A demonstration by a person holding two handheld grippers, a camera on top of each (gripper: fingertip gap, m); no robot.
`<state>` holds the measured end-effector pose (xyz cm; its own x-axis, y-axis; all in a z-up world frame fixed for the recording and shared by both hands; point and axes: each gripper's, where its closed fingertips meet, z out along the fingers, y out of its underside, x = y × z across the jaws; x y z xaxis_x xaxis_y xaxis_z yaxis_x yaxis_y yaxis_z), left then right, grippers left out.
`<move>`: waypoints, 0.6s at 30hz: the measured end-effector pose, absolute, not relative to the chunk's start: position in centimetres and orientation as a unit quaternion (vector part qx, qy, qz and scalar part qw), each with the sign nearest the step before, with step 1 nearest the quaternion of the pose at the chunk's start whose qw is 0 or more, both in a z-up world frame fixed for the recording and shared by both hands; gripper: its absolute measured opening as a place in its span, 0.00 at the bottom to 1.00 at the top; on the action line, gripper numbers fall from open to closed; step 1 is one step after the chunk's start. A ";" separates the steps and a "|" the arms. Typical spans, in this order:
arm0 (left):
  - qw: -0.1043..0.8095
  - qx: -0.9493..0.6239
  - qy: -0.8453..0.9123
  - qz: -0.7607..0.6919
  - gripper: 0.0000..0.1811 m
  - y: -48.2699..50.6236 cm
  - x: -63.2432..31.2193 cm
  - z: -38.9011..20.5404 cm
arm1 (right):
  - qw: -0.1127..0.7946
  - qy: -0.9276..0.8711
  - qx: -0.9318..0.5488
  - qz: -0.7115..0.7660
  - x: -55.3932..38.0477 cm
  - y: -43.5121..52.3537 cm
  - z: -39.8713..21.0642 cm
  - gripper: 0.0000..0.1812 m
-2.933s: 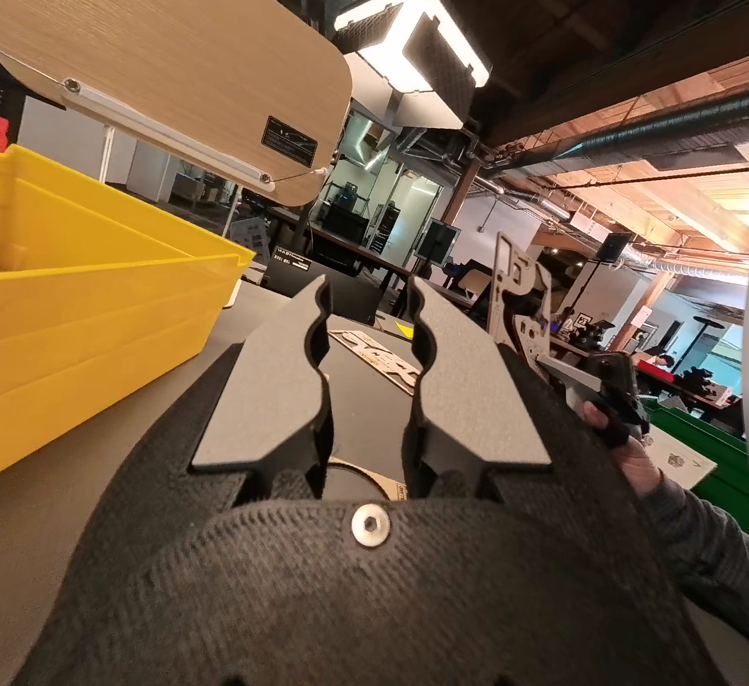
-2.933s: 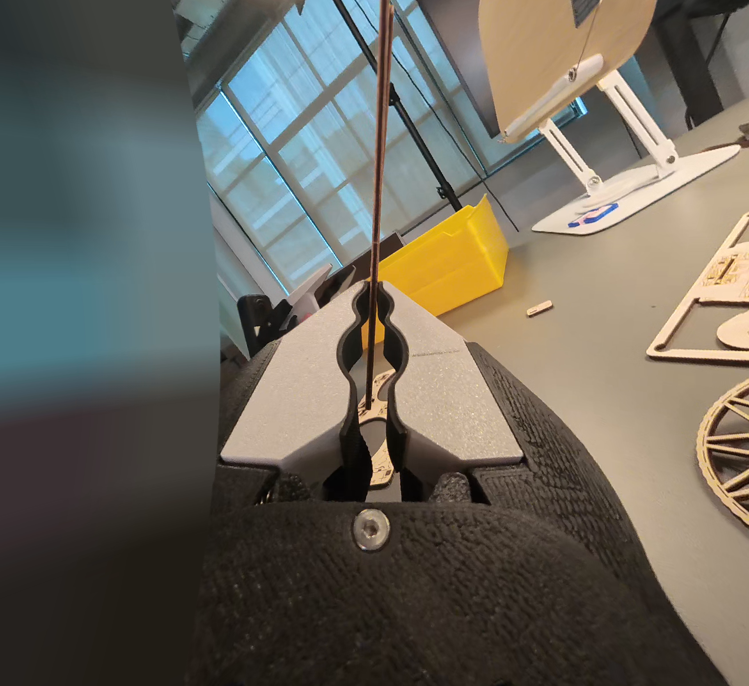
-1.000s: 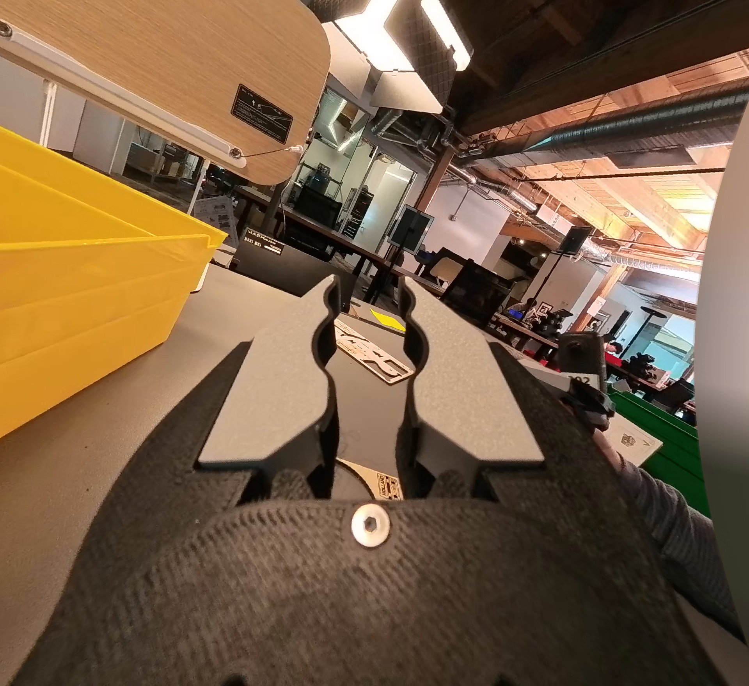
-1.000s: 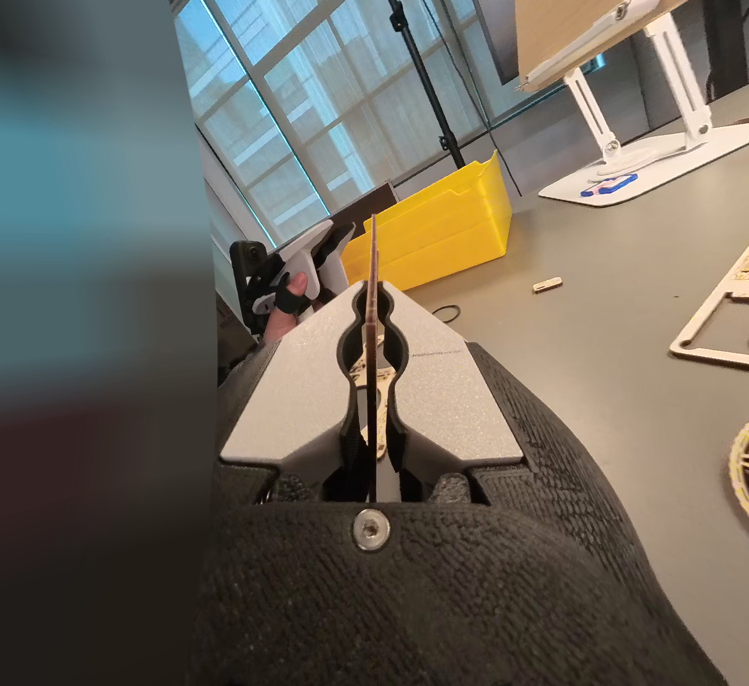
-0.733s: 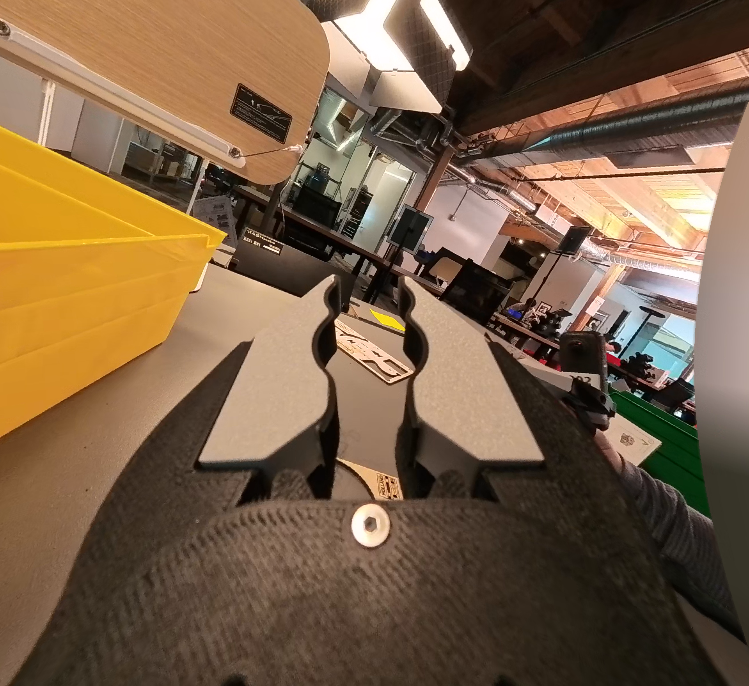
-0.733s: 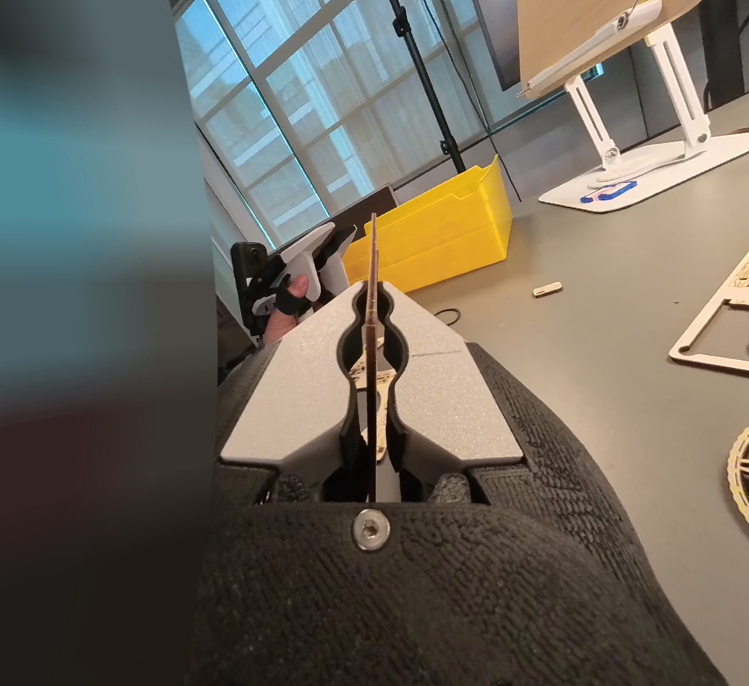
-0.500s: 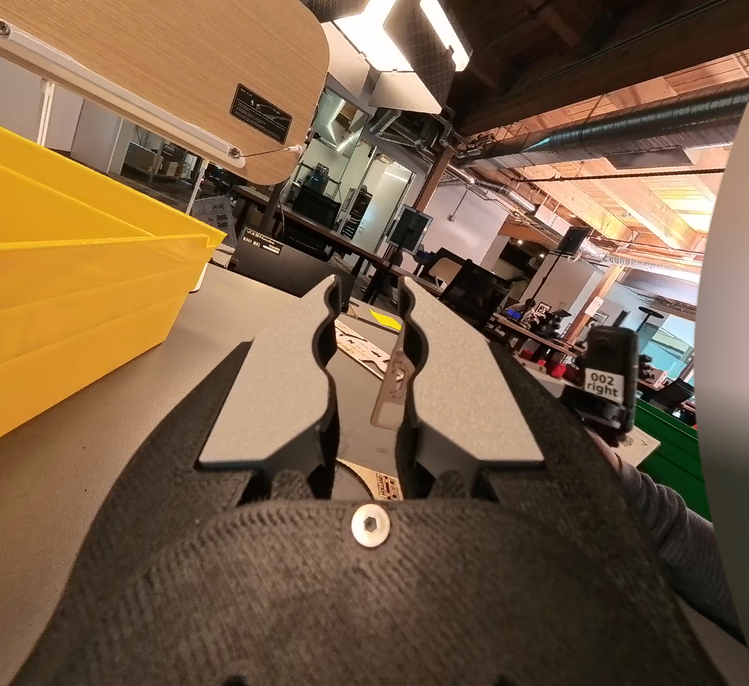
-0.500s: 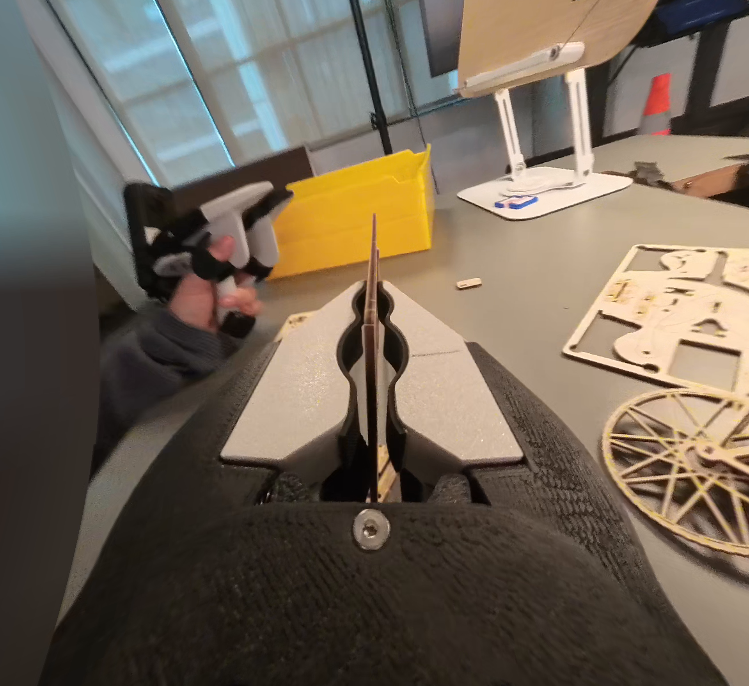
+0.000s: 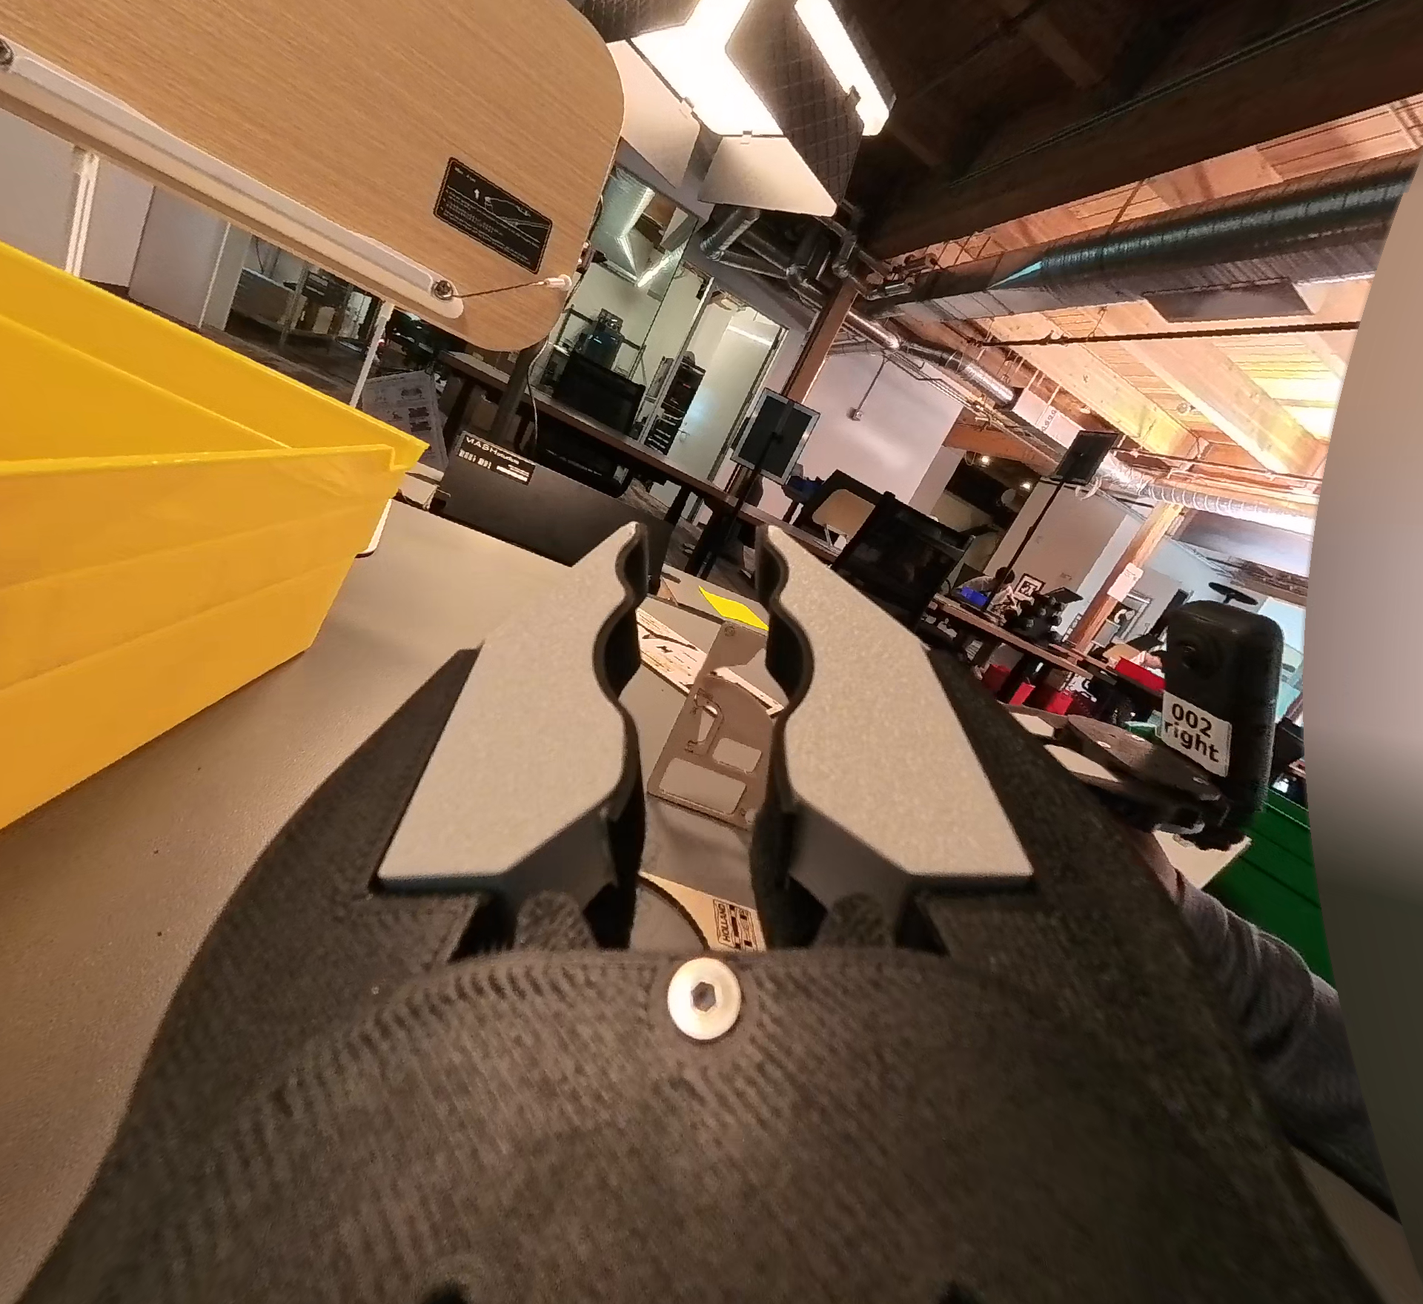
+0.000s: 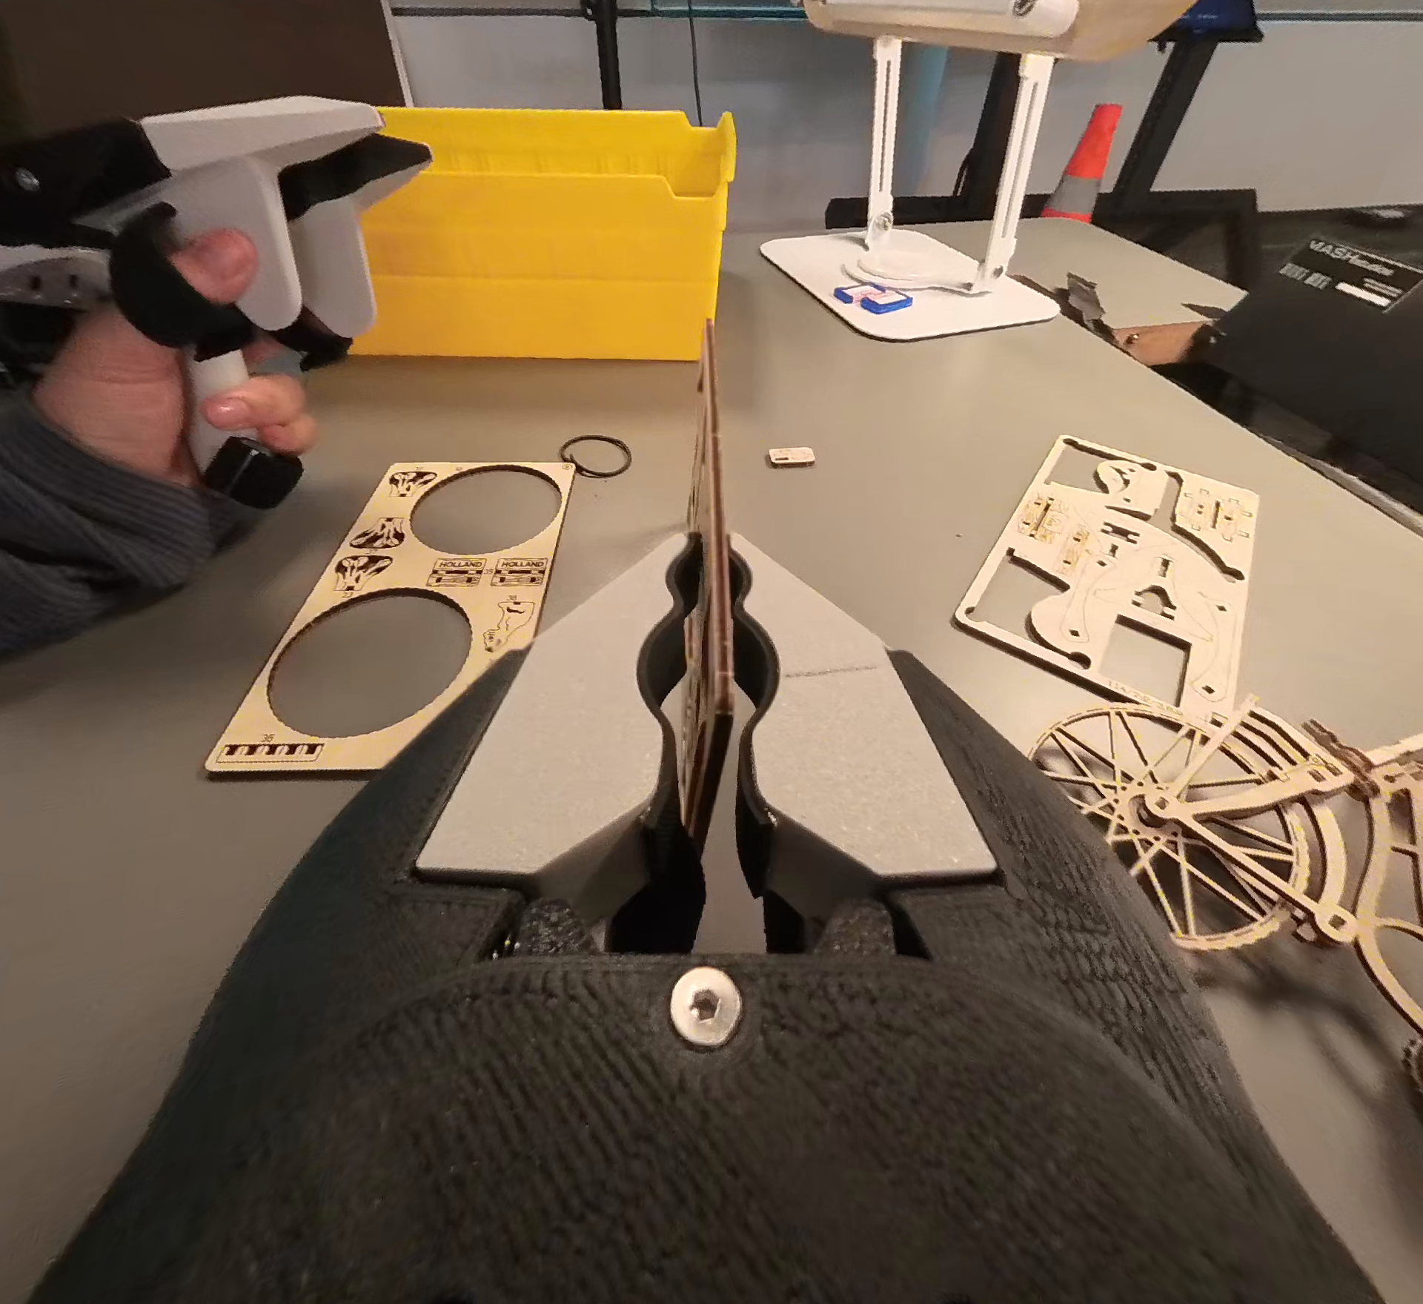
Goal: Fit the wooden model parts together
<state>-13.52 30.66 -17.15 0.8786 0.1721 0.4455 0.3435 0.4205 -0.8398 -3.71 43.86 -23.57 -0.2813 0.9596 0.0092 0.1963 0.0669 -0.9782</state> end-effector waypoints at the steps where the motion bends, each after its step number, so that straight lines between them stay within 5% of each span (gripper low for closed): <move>1: 0.808 -0.536 -0.241 -0.054 0.14 30.7 -13.5 -17.2 | 0.381 -0.625 -0.467 0.497 -3.7 44.0 -23.7 0.02; 18: 0.810 -0.527 -0.249 -0.062 0.14 30.4 -13.8 -17.1 | 0.442 -0.709 -0.389 0.389 -3.2 41.5 -25.4 0.24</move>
<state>-13.84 30.36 -17.14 0.8685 0.1610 0.4689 0.3630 0.4375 -0.8227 -3.17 41.55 -25.41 -0.3065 0.8948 0.3247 0.2075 0.3957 -0.8946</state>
